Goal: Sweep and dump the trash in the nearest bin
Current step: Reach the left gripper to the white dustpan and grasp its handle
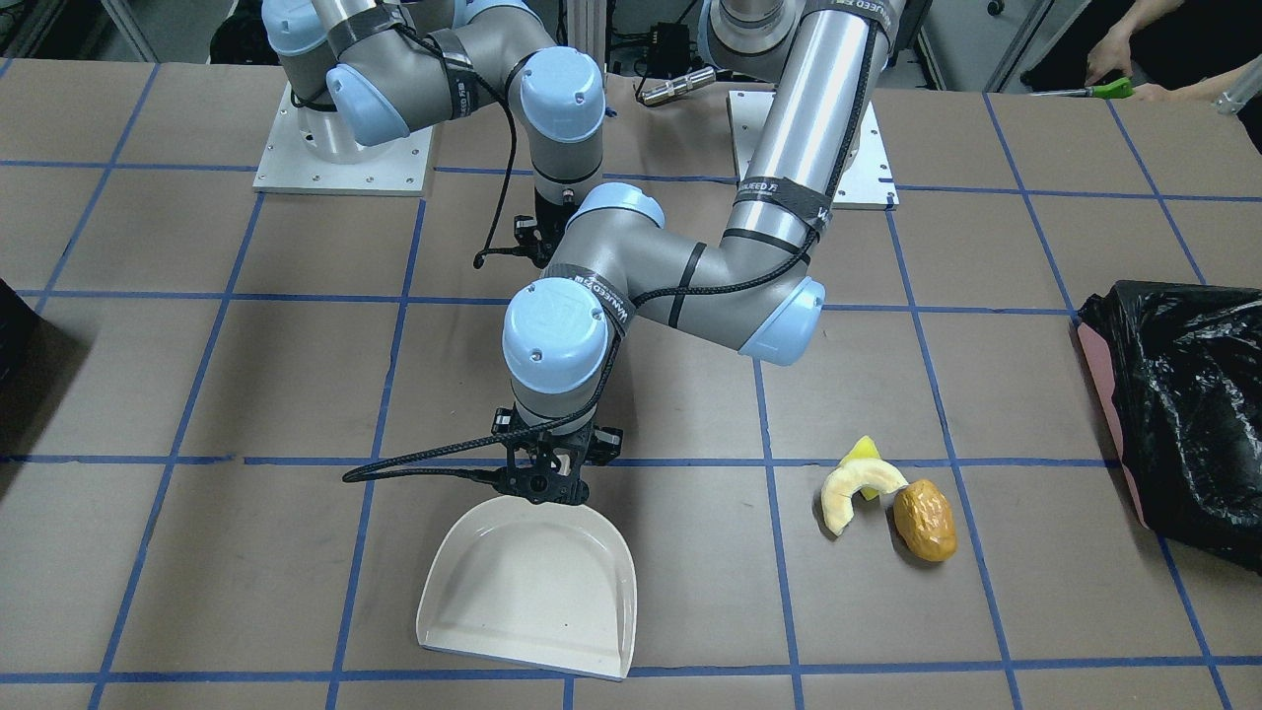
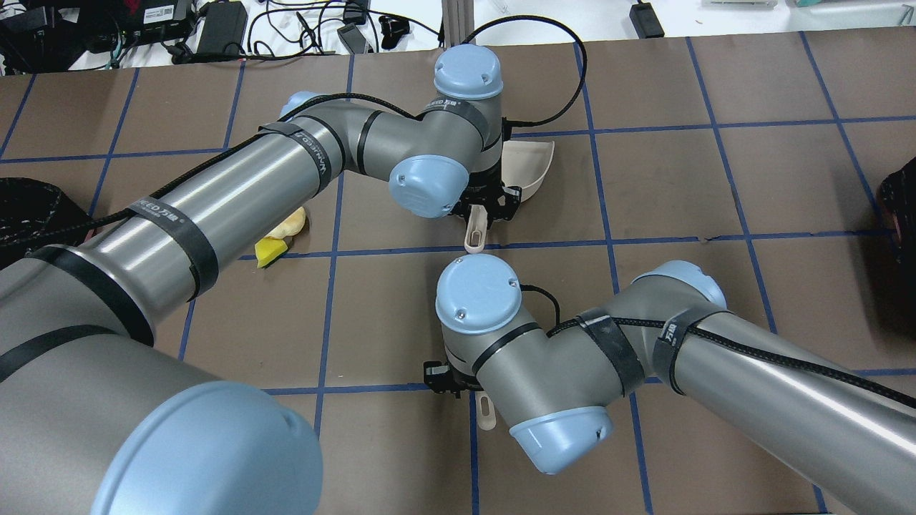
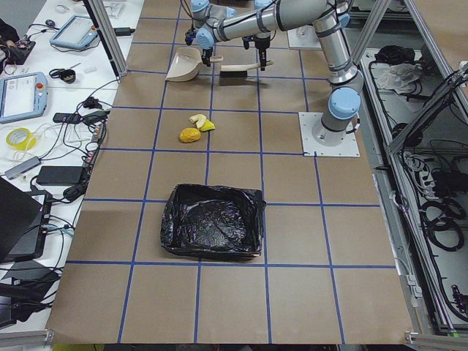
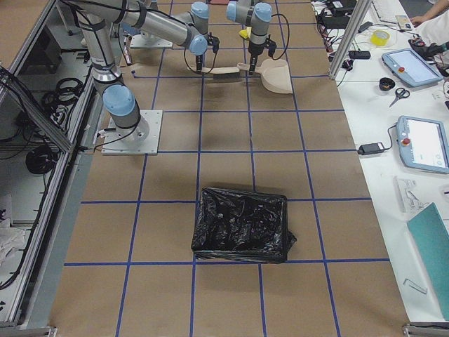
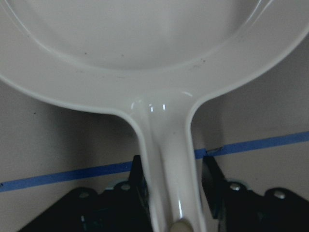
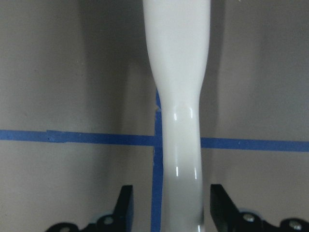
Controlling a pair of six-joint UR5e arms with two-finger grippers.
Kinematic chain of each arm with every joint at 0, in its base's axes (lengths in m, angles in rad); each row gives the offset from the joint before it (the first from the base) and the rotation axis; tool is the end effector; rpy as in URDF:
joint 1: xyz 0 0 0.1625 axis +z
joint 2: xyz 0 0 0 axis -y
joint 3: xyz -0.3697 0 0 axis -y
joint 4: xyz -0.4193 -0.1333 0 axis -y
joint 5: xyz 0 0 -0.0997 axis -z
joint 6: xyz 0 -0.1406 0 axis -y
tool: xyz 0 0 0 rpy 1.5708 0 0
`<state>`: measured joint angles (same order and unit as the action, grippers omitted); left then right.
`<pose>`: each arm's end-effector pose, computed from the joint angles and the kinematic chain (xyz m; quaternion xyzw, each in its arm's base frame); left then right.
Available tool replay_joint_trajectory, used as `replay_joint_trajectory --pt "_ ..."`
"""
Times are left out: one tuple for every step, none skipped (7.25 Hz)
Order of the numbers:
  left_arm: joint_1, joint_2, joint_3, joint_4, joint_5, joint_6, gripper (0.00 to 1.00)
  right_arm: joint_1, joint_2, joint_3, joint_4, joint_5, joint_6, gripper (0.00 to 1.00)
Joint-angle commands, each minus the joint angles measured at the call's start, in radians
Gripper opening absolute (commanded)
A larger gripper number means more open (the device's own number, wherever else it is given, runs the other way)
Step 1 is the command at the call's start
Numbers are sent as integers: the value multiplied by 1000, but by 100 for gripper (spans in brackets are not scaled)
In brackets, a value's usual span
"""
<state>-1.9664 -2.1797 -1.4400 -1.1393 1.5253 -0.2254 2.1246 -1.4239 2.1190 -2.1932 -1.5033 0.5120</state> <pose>-0.3897 -0.5707 0.1279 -0.0844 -0.9959 -0.0291 0.0145 0.3662 -0.3207 0.1125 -0.0196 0.9986 0.0484 0.0106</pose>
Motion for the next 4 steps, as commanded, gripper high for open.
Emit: replay_joint_trajectory --pt "9 29 10 10 42 74 0 0 2 1 1 0 -1 57" --pt "32 46 6 10 42 105 0 0 2 2 1 0 -1 57" --pt "32 28 -6 15 42 91 0 0 2 1 1 0 -1 57" --pt "32 20 -10 19 41 92 0 -2 2 -1 3 0 -1 31"
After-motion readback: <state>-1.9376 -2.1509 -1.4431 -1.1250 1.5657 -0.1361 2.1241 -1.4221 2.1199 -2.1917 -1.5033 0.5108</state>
